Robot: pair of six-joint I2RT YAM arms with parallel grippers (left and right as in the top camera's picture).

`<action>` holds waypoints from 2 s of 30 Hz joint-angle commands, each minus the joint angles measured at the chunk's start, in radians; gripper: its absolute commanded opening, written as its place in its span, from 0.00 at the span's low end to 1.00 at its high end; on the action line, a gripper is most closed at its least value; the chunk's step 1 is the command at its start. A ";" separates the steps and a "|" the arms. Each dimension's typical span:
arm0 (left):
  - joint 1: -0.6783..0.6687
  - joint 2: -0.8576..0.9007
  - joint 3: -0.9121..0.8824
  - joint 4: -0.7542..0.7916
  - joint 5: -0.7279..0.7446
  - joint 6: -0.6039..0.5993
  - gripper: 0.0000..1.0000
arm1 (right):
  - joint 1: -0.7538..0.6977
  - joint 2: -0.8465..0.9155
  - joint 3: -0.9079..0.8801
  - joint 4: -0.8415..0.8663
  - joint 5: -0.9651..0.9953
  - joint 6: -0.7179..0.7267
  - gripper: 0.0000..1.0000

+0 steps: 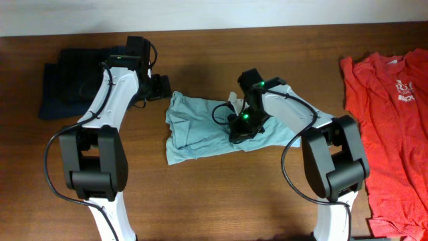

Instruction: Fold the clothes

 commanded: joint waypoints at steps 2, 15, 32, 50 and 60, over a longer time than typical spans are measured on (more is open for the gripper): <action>0.000 -0.021 0.013 0.002 0.004 0.001 0.99 | -0.055 -0.019 0.130 -0.056 -0.104 -0.061 0.09; 0.000 -0.021 0.013 0.002 0.004 0.001 0.99 | -0.124 -0.023 0.238 -0.229 0.001 -0.085 0.10; 0.000 -0.021 0.013 0.002 0.004 0.001 0.99 | -0.124 -0.023 0.201 -0.309 0.229 -0.027 0.09; 0.000 -0.021 0.013 0.002 0.004 0.001 0.99 | -0.122 -0.019 -0.040 -0.049 0.146 0.084 0.09; 0.000 -0.021 0.013 0.002 0.004 0.001 0.99 | -0.032 -0.019 -0.050 0.053 -0.094 0.067 0.09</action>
